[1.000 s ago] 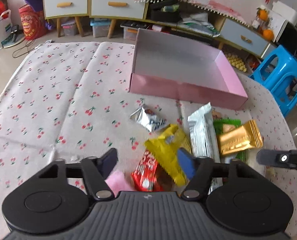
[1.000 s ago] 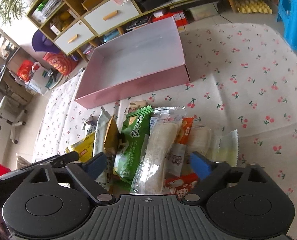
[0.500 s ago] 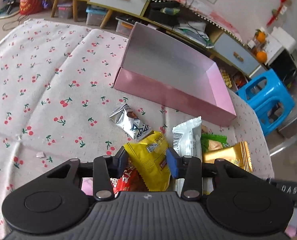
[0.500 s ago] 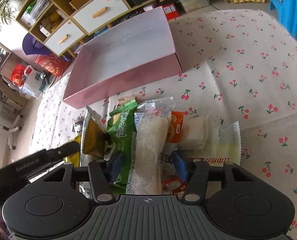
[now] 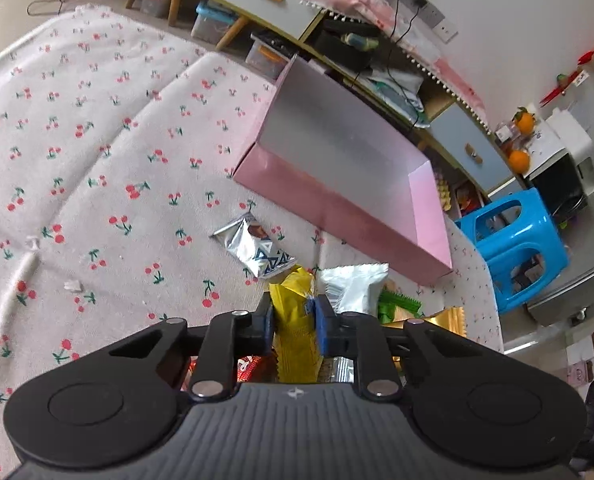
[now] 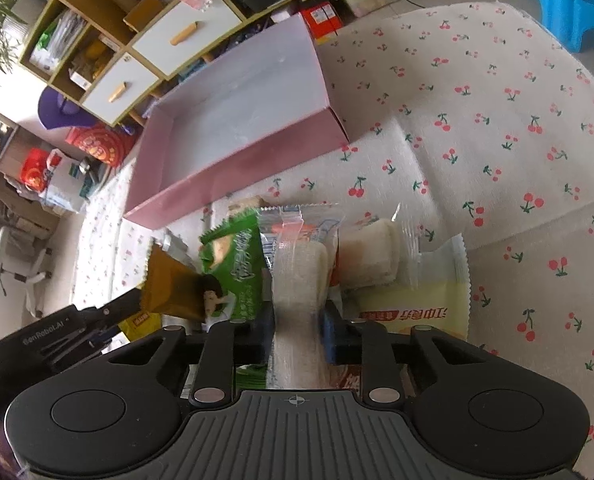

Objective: Organize snacks
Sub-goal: 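Grasp the yellow packet with the left tool while the right tool grasps a white bar, then carry both snacks into the pink box and open both tools, then grasp the pink bar with the left tool while the right tool grasps the green packet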

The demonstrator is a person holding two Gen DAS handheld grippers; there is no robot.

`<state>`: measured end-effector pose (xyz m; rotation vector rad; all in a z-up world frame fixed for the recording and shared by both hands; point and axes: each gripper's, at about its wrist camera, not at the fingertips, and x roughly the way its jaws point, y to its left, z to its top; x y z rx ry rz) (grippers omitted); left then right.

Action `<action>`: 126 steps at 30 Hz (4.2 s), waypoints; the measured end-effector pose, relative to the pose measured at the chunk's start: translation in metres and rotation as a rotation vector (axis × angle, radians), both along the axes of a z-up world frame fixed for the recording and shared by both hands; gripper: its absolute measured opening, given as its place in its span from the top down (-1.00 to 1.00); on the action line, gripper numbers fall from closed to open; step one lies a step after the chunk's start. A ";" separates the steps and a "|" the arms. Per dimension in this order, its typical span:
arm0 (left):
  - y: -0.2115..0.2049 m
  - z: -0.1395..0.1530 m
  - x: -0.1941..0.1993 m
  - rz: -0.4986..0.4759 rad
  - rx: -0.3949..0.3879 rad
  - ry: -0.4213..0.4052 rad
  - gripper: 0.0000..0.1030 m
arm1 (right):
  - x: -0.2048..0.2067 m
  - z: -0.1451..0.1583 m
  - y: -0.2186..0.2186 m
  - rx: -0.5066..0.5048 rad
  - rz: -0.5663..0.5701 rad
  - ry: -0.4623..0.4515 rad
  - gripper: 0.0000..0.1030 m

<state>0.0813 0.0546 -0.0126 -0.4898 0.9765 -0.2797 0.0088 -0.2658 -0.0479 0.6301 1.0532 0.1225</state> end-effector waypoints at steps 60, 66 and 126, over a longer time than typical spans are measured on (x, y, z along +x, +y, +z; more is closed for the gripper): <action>-0.017 0.003 0.082 -0.191 0.128 -0.143 0.69 | 0.160 -0.007 0.002 -0.282 0.147 -0.126 0.64; -0.017 0.003 0.079 -0.199 0.122 -0.058 0.69 | 0.152 -0.006 0.004 -0.329 0.172 -0.057 0.72; 0.000 -0.014 -0.056 0.125 0.259 0.068 -0.44 | -0.021 0.013 0.062 -0.213 0.094 -0.274 -0.82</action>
